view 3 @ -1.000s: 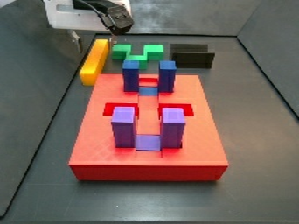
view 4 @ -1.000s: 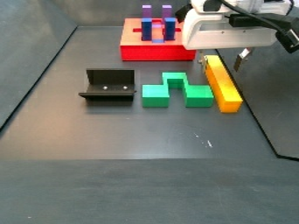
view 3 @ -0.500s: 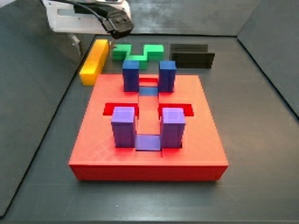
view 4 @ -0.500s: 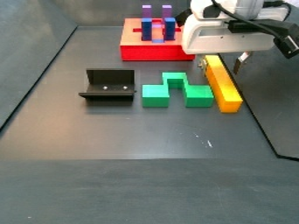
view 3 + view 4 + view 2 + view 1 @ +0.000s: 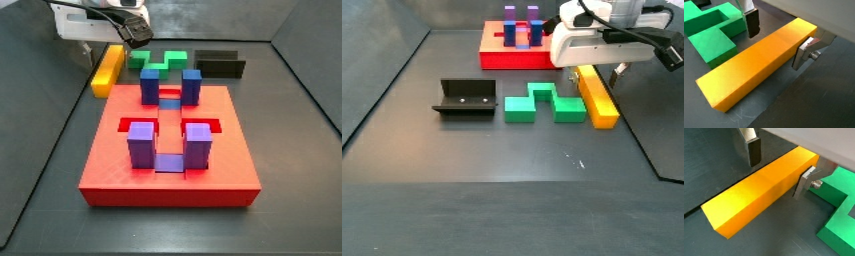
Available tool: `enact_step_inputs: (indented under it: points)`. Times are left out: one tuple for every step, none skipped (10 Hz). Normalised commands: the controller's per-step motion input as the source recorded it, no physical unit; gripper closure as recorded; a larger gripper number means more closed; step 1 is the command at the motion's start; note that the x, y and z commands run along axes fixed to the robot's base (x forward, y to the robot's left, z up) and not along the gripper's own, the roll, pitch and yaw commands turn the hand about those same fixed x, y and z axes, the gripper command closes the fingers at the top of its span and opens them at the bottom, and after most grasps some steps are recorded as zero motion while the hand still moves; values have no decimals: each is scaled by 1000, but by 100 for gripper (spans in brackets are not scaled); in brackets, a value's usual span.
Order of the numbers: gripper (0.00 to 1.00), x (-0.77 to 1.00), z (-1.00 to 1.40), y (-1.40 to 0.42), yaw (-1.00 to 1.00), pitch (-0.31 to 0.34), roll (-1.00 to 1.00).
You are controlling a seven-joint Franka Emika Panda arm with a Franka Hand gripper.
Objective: Pick up the yellow object. Move up. Move to above the board. Insert the yellow object.
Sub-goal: Pick up the yellow object.
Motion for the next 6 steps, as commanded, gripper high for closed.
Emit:
enact_step_inputs:
  points:
    - [0,6,-340,6,0,0,303]
    - [0,14,-351,0,0,0,283]
    - [0,97,-386,0,0,0,219]
    - [0,103,-380,3,0,0,186]
    - [0,74,-334,14,0,0,137]
    - [0,20,-251,0,0,-3,97]
